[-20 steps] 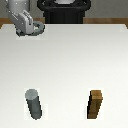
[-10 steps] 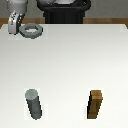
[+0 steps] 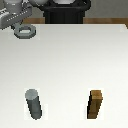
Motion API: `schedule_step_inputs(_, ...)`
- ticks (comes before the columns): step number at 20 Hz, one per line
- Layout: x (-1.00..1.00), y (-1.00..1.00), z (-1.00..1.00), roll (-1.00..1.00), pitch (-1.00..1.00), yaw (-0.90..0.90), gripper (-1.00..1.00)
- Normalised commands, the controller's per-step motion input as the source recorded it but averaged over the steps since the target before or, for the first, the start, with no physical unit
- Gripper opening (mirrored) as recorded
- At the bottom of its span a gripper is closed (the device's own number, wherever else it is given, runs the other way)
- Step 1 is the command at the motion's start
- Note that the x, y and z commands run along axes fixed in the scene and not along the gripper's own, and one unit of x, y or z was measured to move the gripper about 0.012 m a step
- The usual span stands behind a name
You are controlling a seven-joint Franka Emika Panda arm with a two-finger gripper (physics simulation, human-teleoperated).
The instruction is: Put the loop with the handle onto the peg.
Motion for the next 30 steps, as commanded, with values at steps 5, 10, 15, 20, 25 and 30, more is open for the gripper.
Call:
schedule_step_inputs(5, 0.8, 0.0, 0.0, 0.0, 0.0, -0.06, -1.0)
schedule_step_inputs(10, 1.0, 0.0, 0.0, 0.0, 0.0, 0.0, -1.0)
schedule_step_inputs(15, 0.6, 0.0, 0.3, 0.0, 0.0, 0.0, -1.0)
schedule_step_inputs(20, 0.0, 0.0, 0.8, 0.0, 0.0, 0.0, -1.0)
schedule_step_inputs(25, 0.6, 0.0, 0.0, 0.0, 0.0, 0.0, -1.0)
schedule_step_inputs(30, 1.0, 0.0, 0.0, 0.0, 0.0, 0.0, -1.0)
